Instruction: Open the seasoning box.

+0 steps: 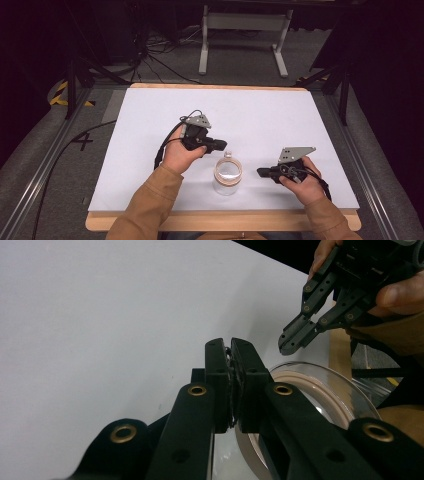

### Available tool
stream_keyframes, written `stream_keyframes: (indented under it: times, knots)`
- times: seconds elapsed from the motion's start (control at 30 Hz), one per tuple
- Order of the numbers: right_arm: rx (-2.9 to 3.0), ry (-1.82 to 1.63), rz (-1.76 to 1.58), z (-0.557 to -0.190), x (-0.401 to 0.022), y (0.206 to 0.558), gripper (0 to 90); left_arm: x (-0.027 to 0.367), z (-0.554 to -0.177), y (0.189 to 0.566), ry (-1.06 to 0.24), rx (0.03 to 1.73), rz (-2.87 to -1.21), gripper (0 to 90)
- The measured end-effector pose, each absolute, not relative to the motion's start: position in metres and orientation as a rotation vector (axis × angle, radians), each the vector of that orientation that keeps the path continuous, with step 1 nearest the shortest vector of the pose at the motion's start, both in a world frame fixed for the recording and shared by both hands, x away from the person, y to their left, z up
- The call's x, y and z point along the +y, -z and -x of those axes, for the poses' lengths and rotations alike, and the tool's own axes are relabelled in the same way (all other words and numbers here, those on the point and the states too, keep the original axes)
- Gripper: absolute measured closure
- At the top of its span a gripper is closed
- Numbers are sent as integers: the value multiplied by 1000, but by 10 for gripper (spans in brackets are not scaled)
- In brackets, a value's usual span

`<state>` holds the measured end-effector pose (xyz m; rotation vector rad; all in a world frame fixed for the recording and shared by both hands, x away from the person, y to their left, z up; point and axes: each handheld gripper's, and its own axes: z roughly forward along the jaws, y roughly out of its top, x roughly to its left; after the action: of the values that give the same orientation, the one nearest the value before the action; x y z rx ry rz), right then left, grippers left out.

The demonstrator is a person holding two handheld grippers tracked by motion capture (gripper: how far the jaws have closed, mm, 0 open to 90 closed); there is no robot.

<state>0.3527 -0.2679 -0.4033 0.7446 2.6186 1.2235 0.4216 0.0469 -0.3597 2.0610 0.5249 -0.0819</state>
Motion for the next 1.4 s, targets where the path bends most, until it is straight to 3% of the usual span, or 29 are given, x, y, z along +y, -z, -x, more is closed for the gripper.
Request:
stream_keyframes:
  times: [0.67, 1.4]
  knots:
    - [2644, -1222, -717, -349, -261, 406, 900, 35, -423, 366, 115, 522, -2073, 872]
    - [2681, -1282, -537, -323, -232, 380, 900, 35, -424, 367, 128, 554, -2074, 871]
